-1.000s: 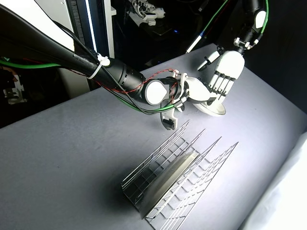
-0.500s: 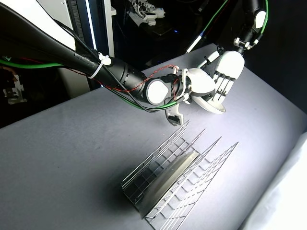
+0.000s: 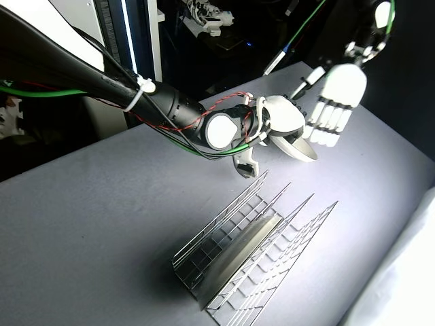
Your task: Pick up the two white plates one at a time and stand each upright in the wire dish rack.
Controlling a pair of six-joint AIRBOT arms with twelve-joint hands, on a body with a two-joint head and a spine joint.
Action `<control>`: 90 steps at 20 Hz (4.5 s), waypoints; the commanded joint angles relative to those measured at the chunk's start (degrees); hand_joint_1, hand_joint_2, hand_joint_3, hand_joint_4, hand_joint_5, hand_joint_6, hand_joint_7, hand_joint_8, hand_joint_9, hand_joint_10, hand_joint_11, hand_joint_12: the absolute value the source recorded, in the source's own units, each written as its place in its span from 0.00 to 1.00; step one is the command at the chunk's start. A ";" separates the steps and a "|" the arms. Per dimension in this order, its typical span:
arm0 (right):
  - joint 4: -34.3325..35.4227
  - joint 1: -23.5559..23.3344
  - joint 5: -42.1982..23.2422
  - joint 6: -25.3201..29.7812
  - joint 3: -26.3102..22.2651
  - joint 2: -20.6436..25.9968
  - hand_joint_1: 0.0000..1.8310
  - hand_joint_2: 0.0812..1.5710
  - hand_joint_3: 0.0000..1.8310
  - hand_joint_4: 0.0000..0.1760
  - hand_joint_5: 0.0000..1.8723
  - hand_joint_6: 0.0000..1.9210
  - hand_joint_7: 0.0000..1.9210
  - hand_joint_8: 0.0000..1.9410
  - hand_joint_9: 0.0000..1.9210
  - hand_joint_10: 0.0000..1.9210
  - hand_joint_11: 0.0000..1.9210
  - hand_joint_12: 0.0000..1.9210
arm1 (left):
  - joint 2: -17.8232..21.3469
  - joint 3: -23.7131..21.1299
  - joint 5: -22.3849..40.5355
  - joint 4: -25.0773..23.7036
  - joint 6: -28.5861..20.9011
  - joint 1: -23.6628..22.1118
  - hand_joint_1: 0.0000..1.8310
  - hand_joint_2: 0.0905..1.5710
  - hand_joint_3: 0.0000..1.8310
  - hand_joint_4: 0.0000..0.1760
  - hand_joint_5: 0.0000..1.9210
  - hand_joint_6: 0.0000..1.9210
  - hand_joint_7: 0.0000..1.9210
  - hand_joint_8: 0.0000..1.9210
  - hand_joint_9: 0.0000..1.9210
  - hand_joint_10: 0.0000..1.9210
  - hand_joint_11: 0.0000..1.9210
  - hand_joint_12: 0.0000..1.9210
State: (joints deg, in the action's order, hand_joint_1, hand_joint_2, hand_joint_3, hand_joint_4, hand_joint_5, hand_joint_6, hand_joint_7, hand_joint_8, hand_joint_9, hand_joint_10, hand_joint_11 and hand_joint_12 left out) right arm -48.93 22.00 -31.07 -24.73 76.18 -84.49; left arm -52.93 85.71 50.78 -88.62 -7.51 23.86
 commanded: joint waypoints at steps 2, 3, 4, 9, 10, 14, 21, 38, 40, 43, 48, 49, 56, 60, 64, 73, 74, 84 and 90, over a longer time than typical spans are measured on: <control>2.90 -1.21 -3.54 -0.14 -2.62 2.37 0.76 0.66 0.00 0.00 0.55 0.49 0.57 0.33 0.55 0.52 0.42 0.63 | 1.81 0.03 2.89 2.57 -1.31 -2.34 0.00 0.73 0.00 0.00 0.02 0.00 0.01 0.00 0.01 0.00 0.02 0.01; 3.41 -1.53 -3.73 -0.14 -3.82 3.51 0.76 0.66 0.00 0.00 0.55 0.49 0.57 0.33 0.55 0.52 0.42 0.63 | 2.24 0.03 3.33 1.91 -1.65 -3.02 0.00 0.73 0.00 0.00 0.02 0.00 0.01 0.00 0.01 0.00 0.02 0.01; 4.29 -2.00 -3.86 -0.14 -5.34 4.88 0.76 0.66 0.00 0.00 0.54 0.51 0.56 0.34 0.54 0.53 0.43 0.63 | 2.87 0.01 3.77 0.86 -2.46 -3.63 0.00 0.73 0.00 0.00 0.01 0.00 0.01 0.00 0.01 0.00 0.01 0.01; 9.51 -5.09 -4.00 -0.13 -11.90 10.87 0.76 0.65 0.00 0.00 0.55 0.46 0.59 0.33 0.55 0.52 0.44 0.64 | 6.88 -0.38 6.71 -6.68 -9.02 -6.83 0.00 0.73 0.00 0.00 0.00 0.00 0.00 0.00 0.01 0.00 0.02 0.01; 10.15 -5.64 -4.01 -0.13 -13.00 11.87 0.76 0.65 0.00 0.00 0.55 0.47 0.60 0.31 0.55 0.52 0.43 0.64 | 7.78 -0.46 7.31 -8.94 -10.33 -8.25 0.00 0.73 0.00 0.00 0.00 0.00 0.01 0.00 0.01 0.00 0.02 0.01; 19.45 -7.33 -4.75 -0.12 -18.75 17.36 0.76 0.66 0.00 0.00 0.55 0.46 0.58 0.35 0.55 0.52 0.43 0.64 | 11.22 -1.30 8.70 -14.18 -14.17 -14.33 0.00 0.73 0.00 0.00 0.00 0.00 0.00 0.00 0.00 0.00 0.01 0.01; 38.55 -10.61 -3.93 0.84 -22.72 22.94 0.76 0.65 0.00 0.00 0.55 0.44 0.60 0.33 0.56 0.51 0.44 0.64 | 10.98 -1.27 9.82 -16.47 -14.05 -14.83 0.00 0.73 0.00 0.00 0.01 0.00 0.01 0.00 0.02 0.01 0.02 0.01; 60.05 -15.82 11.74 0.66 -20.22 29.18 0.76 0.64 0.00 0.00 0.58 0.35 0.63 0.33 0.56 0.52 0.40 0.70 | 9.55 -1.03 9.73 -12.78 -14.14 -11.99 0.00 0.74 0.00 0.00 0.03 0.01 0.03 0.01 0.03 0.01 0.04 0.02; 60.04 -15.70 12.43 0.62 -19.11 29.39 0.76 0.64 0.00 0.00 0.58 0.36 0.64 0.32 0.56 0.52 0.39 0.70 | 9.05 -0.35 9.73 -12.69 -14.14 -11.94 0.00 0.74 0.00 0.00 0.03 0.01 0.03 0.01 0.03 0.01 0.05 0.02; 60.04 -15.11 13.33 0.43 -17.54 29.43 0.76 0.64 0.00 0.00 0.58 0.37 0.62 0.35 0.55 0.52 0.39 0.70 | 8.95 -0.46 9.72 -12.59 -14.14 -11.85 0.00 0.75 0.00 0.00 0.02 0.00 0.02 0.00 0.03 0.00 0.05 0.03; 59.18 -13.59 13.63 0.21 -15.72 29.60 0.76 0.64 0.00 0.00 0.58 0.39 0.63 0.30 0.55 0.50 0.40 0.67 | 8.94 -0.40 9.62 -12.25 -14.13 -11.70 0.00 0.75 0.00 0.00 0.02 0.00 0.02 0.00 0.03 0.00 0.03 0.02; 59.06 -13.02 13.63 0.20 -15.54 29.80 0.76 0.64 0.00 0.00 0.58 0.39 0.63 0.30 0.55 0.50 0.40 0.67 | 8.94 -0.43 9.62 -12.18 -14.13 -11.69 0.00 0.75 0.00 0.00 0.02 0.00 0.02 0.00 0.03 0.00 0.03 0.02; 55.70 -7.08 11.19 0.15 -15.06 31.43 0.75 0.66 0.00 0.00 0.54 0.47 0.58 0.36 0.52 0.57 0.36 0.68 | 8.91 -0.86 9.59 -12.16 -14.13 -11.54 0.00 0.74 0.00 0.00 0.00 0.00 0.00 0.00 0.01 0.00 0.01 0.01; 52.54 -5.41 9.94 0.13 -15.05 31.51 0.75 0.70 0.00 0.00 0.46 0.60 0.50 0.46 0.49 0.60 0.39 0.62 | 8.91 -0.92 9.61 -11.98 -14.13 -11.54 0.00 0.75 0.00 0.00 0.00 0.00 0.00 0.00 0.01 0.00 0.02 0.02; 47.86 -3.70 8.20 0.13 -15.08 31.51 0.74 0.66 0.00 0.00 0.42 0.13 0.46 0.05 0.45 0.11 0.28 0.55 | 8.91 -0.99 9.63 -11.98 -14.13 -11.54 0.00 0.74 0.00 0.00 0.00 0.00 0.00 0.00 0.01 0.00 0.01 0.01; 41.88 -3.99 3.84 0.13 -15.25 31.48 0.67 0.55 0.00 0.00 0.29 0.00 0.30 0.00 0.29 0.00 0.07 0.54 | 8.90 -1.11 9.65 -11.98 -14.09 -11.53 0.00 0.73 0.00 0.00 0.03 0.00 0.04 0.00 0.04 0.00 0.03 0.02; 40.46 -4.30 3.33 0.13 -15.33 31.48 0.64 0.55 0.00 0.00 0.21 0.00 0.20 0.00 0.19 0.00 0.00 0.51 | 8.90 -1.11 9.71 -11.98 -14.09 -11.52 0.00 0.73 0.00 0.00 0.01 0.00 0.01 0.00 0.02 0.00 0.02 0.02; 13.60 -6.02 -10.83 0.01 -16.06 31.85 0.54 0.50 0.00 0.00 0.00 0.00 0.00 0.00 0.00 0.00 0.00 0.00 | 9.00 -1.79 15.50 -5.45 -13.54 -10.93 0.00 0.75 0.00 0.00 0.01 0.00 0.01 0.00 0.02 0.00 0.02 0.01; 2.89 -4.80 -19.85 -0.18 -17.96 33.79 0.51 0.56 0.00 0.00 0.04 0.01 0.02 0.01 0.03 0.00 0.01 0.17 | 9.61 -2.24 17.27 -8.16 -13.27 -13.65 0.00 0.74 0.00 0.00 0.03 0.01 0.03 0.01 0.04 0.01 0.04 0.02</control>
State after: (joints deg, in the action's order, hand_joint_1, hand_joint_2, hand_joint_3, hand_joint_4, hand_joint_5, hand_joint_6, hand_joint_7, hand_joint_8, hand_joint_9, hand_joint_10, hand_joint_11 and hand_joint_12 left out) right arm -49.17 17.72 -45.21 -24.84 58.08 -50.78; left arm -43.99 83.15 66.78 -102.08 -20.78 10.20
